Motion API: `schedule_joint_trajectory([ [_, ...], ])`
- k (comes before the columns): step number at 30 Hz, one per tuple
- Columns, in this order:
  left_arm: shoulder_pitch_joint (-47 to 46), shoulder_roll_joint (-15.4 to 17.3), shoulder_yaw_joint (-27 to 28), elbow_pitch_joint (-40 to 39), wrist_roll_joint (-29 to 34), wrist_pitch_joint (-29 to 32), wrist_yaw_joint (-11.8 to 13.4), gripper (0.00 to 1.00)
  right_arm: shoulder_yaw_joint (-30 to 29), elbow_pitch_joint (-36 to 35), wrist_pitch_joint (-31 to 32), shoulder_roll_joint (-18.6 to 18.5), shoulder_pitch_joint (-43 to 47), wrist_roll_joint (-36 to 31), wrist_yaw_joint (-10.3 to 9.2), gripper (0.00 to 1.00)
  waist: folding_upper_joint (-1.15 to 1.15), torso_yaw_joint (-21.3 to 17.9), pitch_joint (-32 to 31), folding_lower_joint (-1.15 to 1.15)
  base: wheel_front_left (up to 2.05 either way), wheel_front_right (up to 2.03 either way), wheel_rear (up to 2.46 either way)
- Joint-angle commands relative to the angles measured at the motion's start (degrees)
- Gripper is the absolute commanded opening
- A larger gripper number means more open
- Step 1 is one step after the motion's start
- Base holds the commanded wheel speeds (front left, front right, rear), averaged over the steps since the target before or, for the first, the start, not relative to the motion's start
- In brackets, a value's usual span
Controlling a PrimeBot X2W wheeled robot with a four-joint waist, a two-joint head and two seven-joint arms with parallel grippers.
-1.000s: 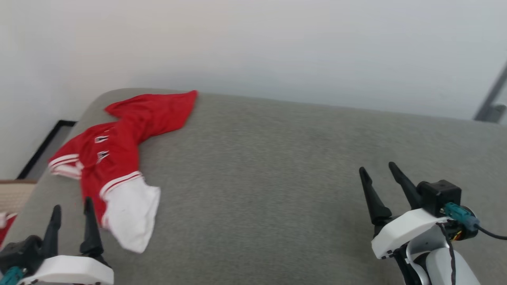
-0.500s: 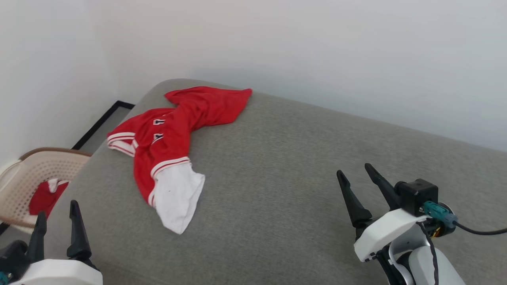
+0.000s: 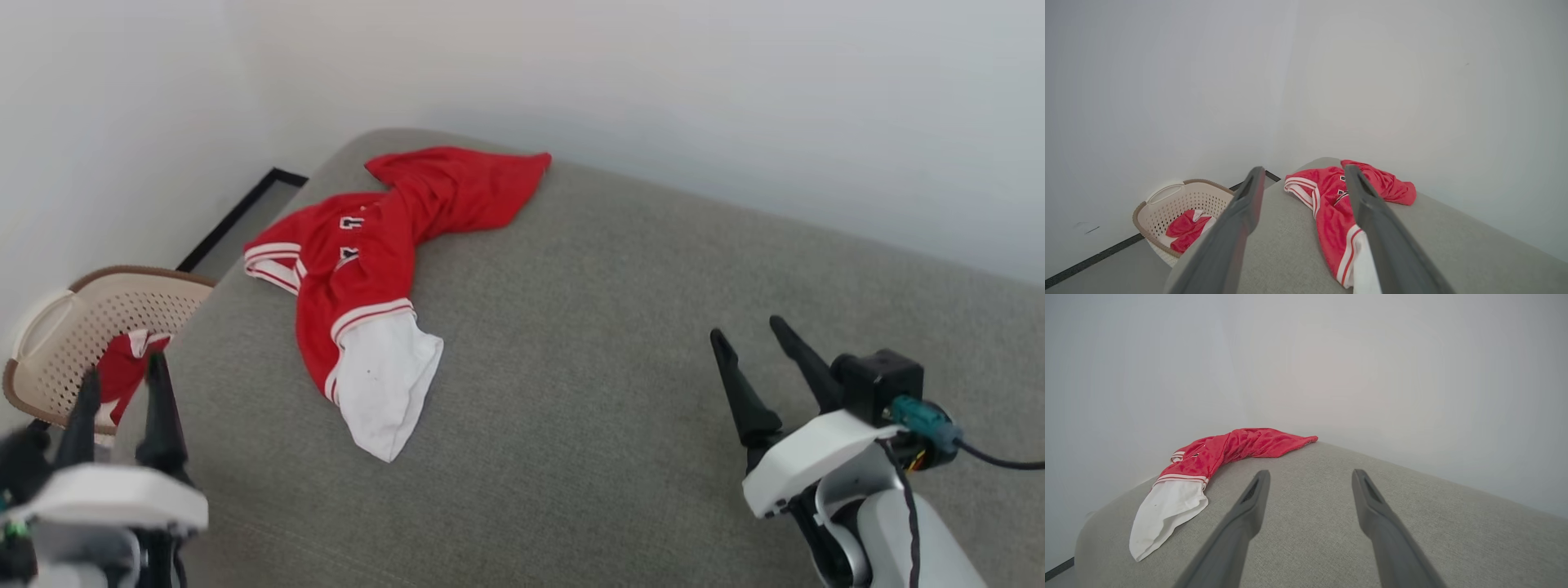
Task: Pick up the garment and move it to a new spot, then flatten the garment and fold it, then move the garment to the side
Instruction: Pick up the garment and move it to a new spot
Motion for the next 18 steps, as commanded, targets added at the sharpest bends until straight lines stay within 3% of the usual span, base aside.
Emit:
schedule_joint_trajectory([
  [1,-3.5,0.76,-0.36,1.34,-0.59,0.21,-1.11,1.0,-0.17,-0.73,0.46,-0.49,-1.21,-0.34,0.0,1.0,0.0,-1.28,2.34,0.0,0.0,0.0,0.0],
  [11,-17.66,4.19,-1.39,10.5,-2.55,2.55,-5.33,1.0,-1.05,-4.15,2.23,-2.2,-4.74,-1.6,0.0,1.0,0.0,-5.67,10.7,0.0,0.0,0.0,0.0],
  [18,-30.26,6.81,-2.23,22.44,-4.43,3.76,-7.79,1.0,-1.63,-7.4,3.57,-3.83,-8.02,-2.85,0.0,1.0,0.0,-9.17,18.4,0.0,0.0,0.0,0.0],
])
